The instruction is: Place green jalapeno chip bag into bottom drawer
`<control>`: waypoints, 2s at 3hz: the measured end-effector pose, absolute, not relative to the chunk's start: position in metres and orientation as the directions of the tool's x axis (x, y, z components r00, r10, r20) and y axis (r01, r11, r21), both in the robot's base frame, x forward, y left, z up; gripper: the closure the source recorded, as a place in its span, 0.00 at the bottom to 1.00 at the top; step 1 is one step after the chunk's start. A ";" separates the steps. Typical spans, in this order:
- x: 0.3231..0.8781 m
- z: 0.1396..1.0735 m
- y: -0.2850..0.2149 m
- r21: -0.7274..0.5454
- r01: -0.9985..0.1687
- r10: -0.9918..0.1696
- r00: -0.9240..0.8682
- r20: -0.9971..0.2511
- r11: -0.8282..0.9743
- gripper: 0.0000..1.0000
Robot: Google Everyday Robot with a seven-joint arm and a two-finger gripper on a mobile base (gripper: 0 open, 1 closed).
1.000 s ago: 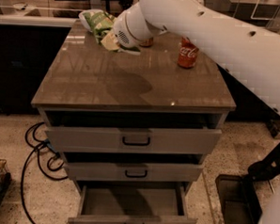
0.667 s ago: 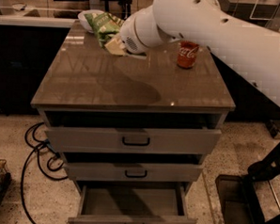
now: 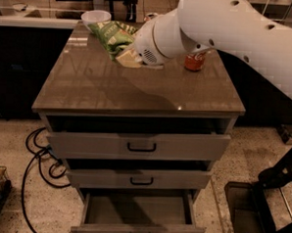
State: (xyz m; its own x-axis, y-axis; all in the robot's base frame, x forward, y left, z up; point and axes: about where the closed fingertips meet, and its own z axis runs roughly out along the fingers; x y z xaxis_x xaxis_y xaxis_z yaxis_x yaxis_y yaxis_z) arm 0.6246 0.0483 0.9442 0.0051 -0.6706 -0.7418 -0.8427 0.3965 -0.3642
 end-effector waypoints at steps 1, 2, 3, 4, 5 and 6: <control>0.612 0.929 0.038 -0.333 -0.892 -0.702 0.026 -0.712 0.305 1.00; 0.607 0.907 0.030 -0.259 -0.939 -0.704 0.024 -0.709 0.228 1.00; 0.603 0.899 0.030 -0.231 -0.952 -0.708 0.022 -0.706 0.200 1.00; 0.603 0.899 0.030 -0.230 -0.952 -0.708 0.022 -0.705 0.199 1.00; 0.586 0.887 0.039 -0.218 -0.968 -0.721 0.059 -0.690 0.129 1.00; 0.524 0.868 0.037 -0.158 -0.987 -0.724 0.093 -0.683 0.022 1.00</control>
Offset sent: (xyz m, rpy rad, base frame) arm -0.0207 -0.0345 -0.0696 -0.0447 0.2659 0.2821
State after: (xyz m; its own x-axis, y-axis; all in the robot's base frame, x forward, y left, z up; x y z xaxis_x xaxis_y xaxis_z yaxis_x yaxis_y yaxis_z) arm 0.5241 0.0371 0.8678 0.0934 -0.7243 -0.6831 -0.9871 0.0221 -0.1583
